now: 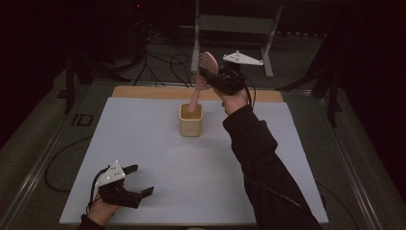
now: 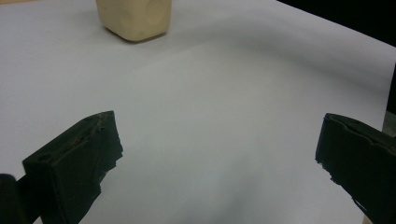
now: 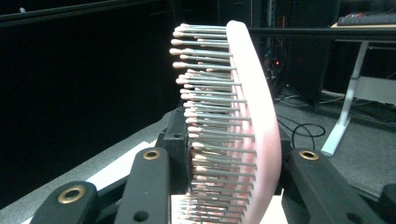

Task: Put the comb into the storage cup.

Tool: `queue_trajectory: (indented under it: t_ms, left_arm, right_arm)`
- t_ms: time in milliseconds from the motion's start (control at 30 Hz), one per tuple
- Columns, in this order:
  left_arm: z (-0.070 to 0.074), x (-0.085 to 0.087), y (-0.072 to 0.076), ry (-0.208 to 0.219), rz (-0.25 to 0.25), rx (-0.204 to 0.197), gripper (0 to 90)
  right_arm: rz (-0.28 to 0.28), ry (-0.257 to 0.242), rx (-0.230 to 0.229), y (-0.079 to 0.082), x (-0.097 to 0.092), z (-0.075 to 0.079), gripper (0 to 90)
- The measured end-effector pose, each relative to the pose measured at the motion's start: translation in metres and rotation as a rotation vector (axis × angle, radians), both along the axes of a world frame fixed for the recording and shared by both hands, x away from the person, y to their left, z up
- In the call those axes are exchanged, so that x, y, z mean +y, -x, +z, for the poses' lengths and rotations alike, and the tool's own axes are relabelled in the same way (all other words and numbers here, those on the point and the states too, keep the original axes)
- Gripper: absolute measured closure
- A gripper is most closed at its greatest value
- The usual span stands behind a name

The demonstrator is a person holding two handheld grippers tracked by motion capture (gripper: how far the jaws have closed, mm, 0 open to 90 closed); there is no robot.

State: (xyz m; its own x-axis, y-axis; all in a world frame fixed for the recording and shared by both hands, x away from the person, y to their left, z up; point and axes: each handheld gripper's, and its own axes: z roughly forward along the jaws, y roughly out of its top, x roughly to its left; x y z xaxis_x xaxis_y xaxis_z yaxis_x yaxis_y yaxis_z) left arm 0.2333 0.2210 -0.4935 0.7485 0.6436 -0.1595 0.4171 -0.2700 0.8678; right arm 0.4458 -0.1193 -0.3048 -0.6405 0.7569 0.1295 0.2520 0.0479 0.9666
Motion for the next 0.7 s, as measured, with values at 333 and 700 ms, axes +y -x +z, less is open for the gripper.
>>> queue_trajectory:
  t_ms: [333, 700]
  left_arm:
    - [0.0, 0.001, 0.0, 0.005, 0.002, -0.001, 0.4]
    - [0.001, 0.002, 0.0, 0.008, 0.003, -0.004, 0.4]
  right_arm:
    - [0.008, 0.013, 0.014, -0.005, 0.007, -0.015, 64.8]
    - [0.012, 0.018, 0.03, -0.009, 0.012, -0.029, 64.8]
